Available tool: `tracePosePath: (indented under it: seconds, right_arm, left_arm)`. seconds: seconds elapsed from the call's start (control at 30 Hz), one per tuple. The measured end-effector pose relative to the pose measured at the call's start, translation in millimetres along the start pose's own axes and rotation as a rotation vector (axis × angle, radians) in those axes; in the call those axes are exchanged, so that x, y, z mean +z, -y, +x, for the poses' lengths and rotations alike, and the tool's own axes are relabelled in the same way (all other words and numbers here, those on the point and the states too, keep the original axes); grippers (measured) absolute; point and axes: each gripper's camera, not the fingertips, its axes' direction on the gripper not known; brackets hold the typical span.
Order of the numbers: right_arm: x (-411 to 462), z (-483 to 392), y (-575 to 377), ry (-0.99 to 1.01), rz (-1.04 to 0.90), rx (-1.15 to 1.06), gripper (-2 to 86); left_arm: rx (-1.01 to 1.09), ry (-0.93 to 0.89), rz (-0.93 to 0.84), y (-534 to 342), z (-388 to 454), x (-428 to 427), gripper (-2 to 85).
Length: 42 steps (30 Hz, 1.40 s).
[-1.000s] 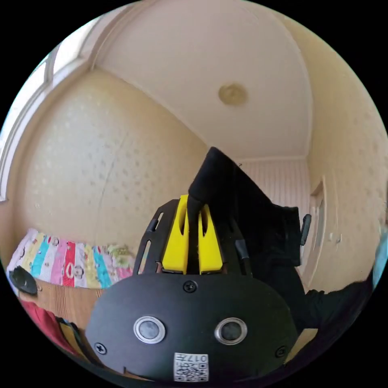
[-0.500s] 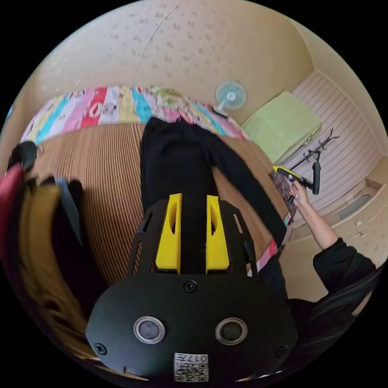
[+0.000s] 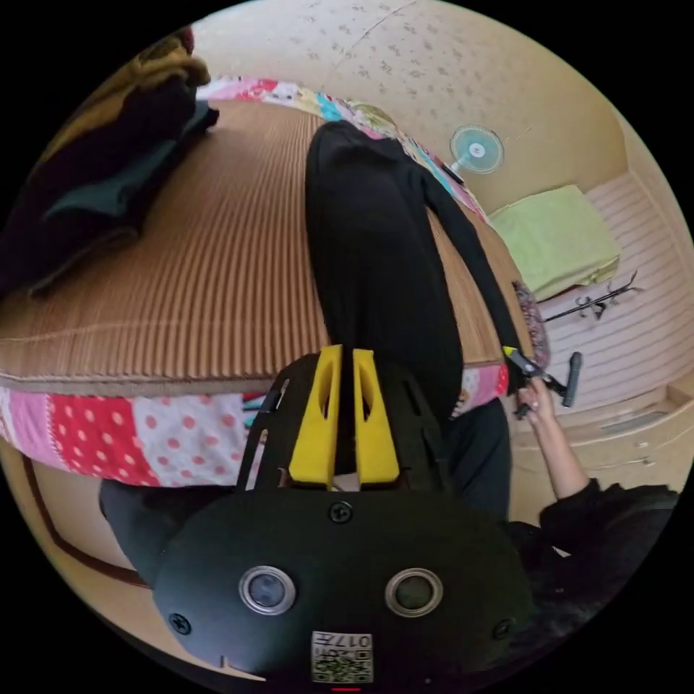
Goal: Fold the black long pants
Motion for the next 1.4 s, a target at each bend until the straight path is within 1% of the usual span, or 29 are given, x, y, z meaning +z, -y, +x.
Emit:
tracePosePath:
  seconds: [0.03, 0.1, 0.17, 0.2, 0.23, 0.27, 0.33, 0.4, 0.5, 0.57, 0.6, 0.67, 0.7, 0.77, 0.8, 0.83, 0.87, 0.9, 0.97, 1.0, 1.03, 1.07, 1.1, 1.13, 1.17, 1.2, 1.27, 1.33, 1.4]
  right_arm:
    - [-6, 7, -1, 0.01, -0.022, 0.008, 3.7]
    - [-15, 16, -5, -0.005, -0.045, 0.001, 2.4]
    - [-33, 29, -18, 0.033, -0.074, 0.0, 1.7]
    - [-39, 33, -22, 0.062, -0.086, -0.005, 1.7]
    - [-53, 39, -31, 0.151, -0.106, -0.05, 1.6]
    - [-71, 46, -42, 0.24, -0.107, -0.126, 1.5]
    - [-100, 62, -59, 0.282, -0.09, -0.214, 1.7]
    - [-128, 95, -72, 0.299, -0.045, -0.208, 2.6]
    - [-161, 180, -92, 0.246, 0.096, -0.033, 7.4]
    - [-167, 259, -112, 0.178, 0.187, 0.202, 12.7]
    - [-165, 278, -117, 0.185, 0.203, 0.245, 13.5]
    - [-145, 342, -130, 0.287, 0.192, 0.37, 15.7]
    - [-138, 354, -133, 0.329, 0.181, 0.385, 16.0]
    - [-105, 382, -142, 0.537, 0.105, 0.396, 14.6]
    - [-96, 384, -145, 0.595, 0.077, 0.389, 13.7]
    - [-85, 384, -153, 0.672, 0.049, 0.391, 10.3]
    - [-91, 386, -165, 0.737, 0.114, 0.408, 5.3]
    - [-100, 387, -172, 0.766, 0.177, 0.413, 4.9]
    - [-152, 384, -192, 0.839, 0.434, 0.427, 3.7]
    - [-167, 379, -190, 0.864, 0.464, 0.403, 3.5]
    - [-200, 360, -182, 0.896, 0.507, 0.28, 3.3]
    - [-233, 328, -168, 0.868, 0.506, 0.094, 3.1]
    - [-247, 309, -161, 0.841, 0.49, -0.001, 3.0]
    - [-267, 270, -149, 0.794, 0.436, -0.16, 2.9]
    - [-276, 235, -140, 0.771, 0.371, -0.262, 2.9]
    - [-277, 220, -136, 0.762, 0.337, -0.296, 2.9]
    - [-276, 163, -135, 0.717, 0.237, -0.43, 2.9]
    - [-270, 129, -144, 0.681, 0.203, -0.518, 2.9]
    - [-259, 105, -153, 0.684, 0.16, -0.541, 3.0]
  left_arm:
    - [-0.024, -0.08, -0.049, -2, -3, 2, 3.0]
    - [0.0, -0.059, -0.072, -13, 3, -2, 2.5]
    - [0.041, 0.049, -0.024, -38, 17, -16, 2.6]
    - [0.045, 0.065, -0.012, -45, 20, -20, 2.7]
    - [0.047, 0.082, 0.008, -58, 23, -28, 2.9]
    - [0.034, 0.09, 0.03, -70, 23, -36, 3.2]
    - [0.007, 0.108, 0.063, -88, 22, -49, 2.6]
    - [0.036, 0.073, 0.099, -103, 23, -63, 2.1]
    - [0.067, 0.074, 0.151, -118, 29, -84, 3.0]
    - [0.082, 0.075, 0.154, -121, 32, -90, 4.0]
    - [0.08, 0.072, 0.15, -120, 32, -90, 4.2]
    - [0.069, 0.048, 0.126, -117, 33, -85, 4.3]
    - [0.07, 0.036, 0.117, -116, 33, -83, 4.4]
    - [0.077, -0.016, 0.083, -111, 36, -76, 4.7]
    - [0.078, -0.027, 0.077, -110, 37, -74, 4.7]
    - [0.083, -0.042, 0.07, -108, 39, -73, 4.8]
    - [0.087, -0.05, 0.07, -107, 41, -75, 4.8]
    - [0.092, -0.052, 0.073, -106, 42, -77, 4.8]
    - [0.113, -0.032, 0.116, -100, 46, -98, 4.5]
    - [0.115, -0.025, 0.135, -98, 47, -105, 4.4]
    - [0.126, -0.034, 0.17, -92, 49, -120, 4.5]
    - [0.147, -0.078, 0.195, -83, 52, -135, 4.9]
    - [0.161, -0.11, 0.201, -78, 54, -140, 5.7]
    - [0.189, -0.184, 0.194, -65, 59, -148, 7.2]
    - [0.196, -0.255, 0.17, -52, 62, -149, 9.6]
    - [0.191, -0.292, 0.158, -45, 64, -148, 10.8]
    - [0.177, -0.454, 0.115, -18, 71, -133, 14.0]
    - [0.164, -0.543, 0.063, 2, 75, -115, 15.0]
    - [0.15, -0.588, -0.019, 23, 79, -91, 16.3]
